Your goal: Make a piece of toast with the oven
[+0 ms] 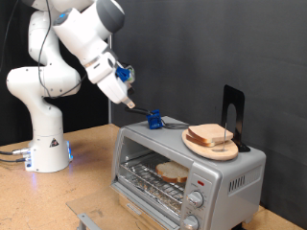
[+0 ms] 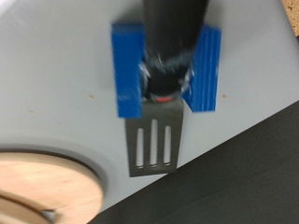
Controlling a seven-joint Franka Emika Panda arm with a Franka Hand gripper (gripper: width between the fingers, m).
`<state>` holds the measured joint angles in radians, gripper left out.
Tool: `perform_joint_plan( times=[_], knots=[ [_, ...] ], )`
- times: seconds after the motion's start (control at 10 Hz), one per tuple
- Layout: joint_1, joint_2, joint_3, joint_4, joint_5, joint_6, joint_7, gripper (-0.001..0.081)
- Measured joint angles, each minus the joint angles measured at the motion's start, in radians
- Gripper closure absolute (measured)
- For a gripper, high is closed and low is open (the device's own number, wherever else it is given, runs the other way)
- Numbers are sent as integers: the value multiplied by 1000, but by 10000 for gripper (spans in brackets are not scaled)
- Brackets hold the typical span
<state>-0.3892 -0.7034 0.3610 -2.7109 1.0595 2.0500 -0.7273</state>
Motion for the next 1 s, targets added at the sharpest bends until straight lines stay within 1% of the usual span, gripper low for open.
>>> perform_joint_plan(
  times=[0.3,0.4,0.7,0.8,1.0],
  knots=[
    [-41,-74,-122,-33,-93,-99,-44,-2],
    [-51,-98,-153,-42,-112,-134,-57,-2],
    [-57,-83,-141,-46,-110,-125,-47,-2],
    [-70,-69,-141,-52,-105,-91,-42,-2],
    [-105,-17,-144,-54,-93,-22,-37,-2]
  ],
)
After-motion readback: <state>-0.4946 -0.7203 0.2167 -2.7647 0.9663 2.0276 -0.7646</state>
